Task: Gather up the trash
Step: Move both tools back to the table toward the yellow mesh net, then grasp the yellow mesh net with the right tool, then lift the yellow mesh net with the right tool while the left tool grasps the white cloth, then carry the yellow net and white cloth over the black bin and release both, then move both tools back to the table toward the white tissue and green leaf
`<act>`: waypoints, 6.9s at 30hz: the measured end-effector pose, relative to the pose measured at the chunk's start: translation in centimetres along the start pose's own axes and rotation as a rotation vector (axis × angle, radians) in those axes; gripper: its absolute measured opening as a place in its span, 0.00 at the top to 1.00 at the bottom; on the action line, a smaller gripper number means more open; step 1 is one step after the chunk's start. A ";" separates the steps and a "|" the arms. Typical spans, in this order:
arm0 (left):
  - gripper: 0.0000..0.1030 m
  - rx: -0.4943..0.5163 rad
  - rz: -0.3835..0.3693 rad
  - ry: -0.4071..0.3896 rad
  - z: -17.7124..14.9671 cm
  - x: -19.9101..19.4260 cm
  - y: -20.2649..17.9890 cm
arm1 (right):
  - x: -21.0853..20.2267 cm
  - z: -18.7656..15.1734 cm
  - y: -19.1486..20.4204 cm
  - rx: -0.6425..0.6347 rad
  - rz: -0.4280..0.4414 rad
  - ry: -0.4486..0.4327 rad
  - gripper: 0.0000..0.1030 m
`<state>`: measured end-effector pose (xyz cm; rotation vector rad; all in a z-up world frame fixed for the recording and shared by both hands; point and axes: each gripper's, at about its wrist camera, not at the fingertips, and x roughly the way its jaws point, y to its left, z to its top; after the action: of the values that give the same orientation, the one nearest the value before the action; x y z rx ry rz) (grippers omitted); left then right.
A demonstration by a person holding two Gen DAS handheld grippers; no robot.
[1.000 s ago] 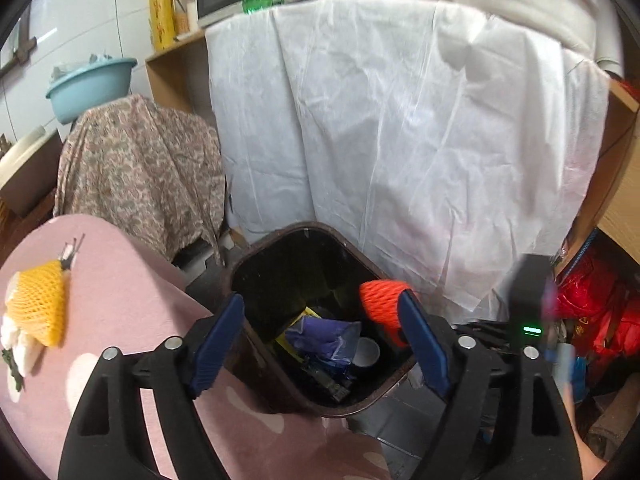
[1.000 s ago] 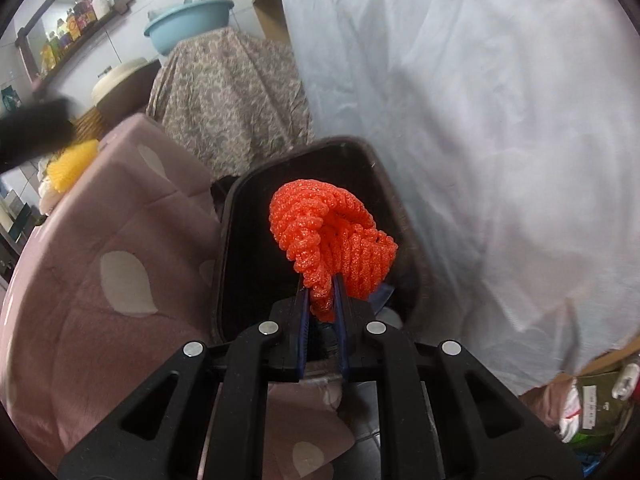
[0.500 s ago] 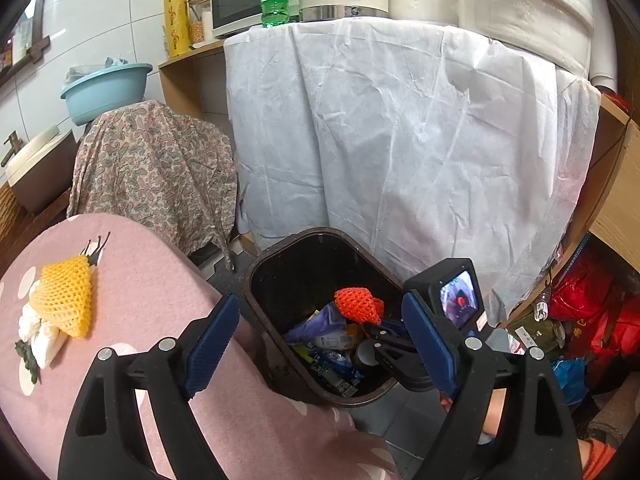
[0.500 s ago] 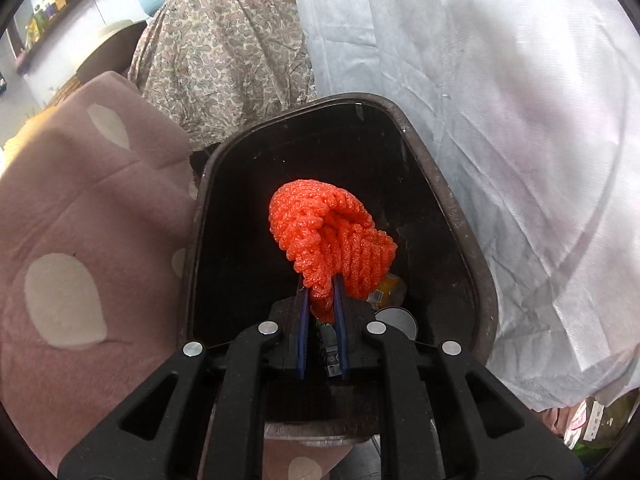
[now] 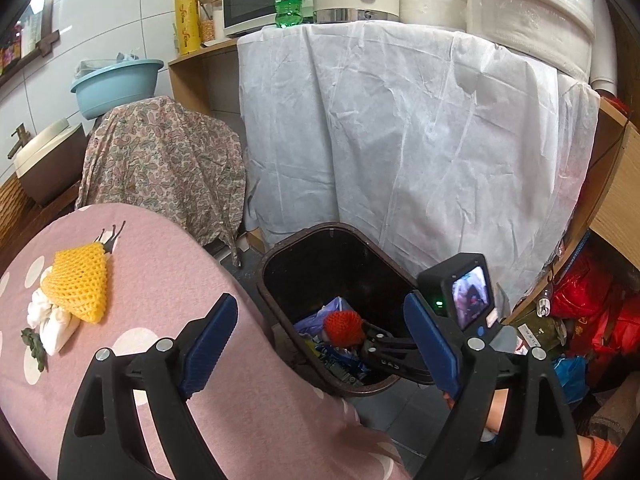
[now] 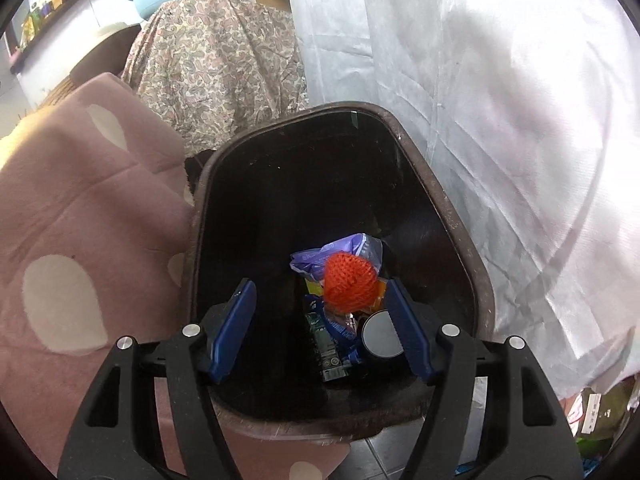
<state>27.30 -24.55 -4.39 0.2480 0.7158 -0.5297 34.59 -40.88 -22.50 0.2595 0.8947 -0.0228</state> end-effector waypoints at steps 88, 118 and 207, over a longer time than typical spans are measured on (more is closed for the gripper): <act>0.32 -0.320 0.151 0.009 -9.2 -11.1 23.7 | -11.9 6.1 28.2 -0.656 0.199 -0.221 0.82; 0.78 -0.286 0.214 0.125 -0.4 0.8 27.3 | -17.4 2.5 24.3 -0.495 0.315 -0.246 0.82; 0.80 -0.074 -0.150 0.190 1.0 9.1 -3.6 | -12.2 -7.3 -3.5 0.086 -0.135 -0.180 0.19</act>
<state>31.61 -31.34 -9.98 0.1781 0.9421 -0.6263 20.83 -43.61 -18.15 0.2721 0.7314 -0.2068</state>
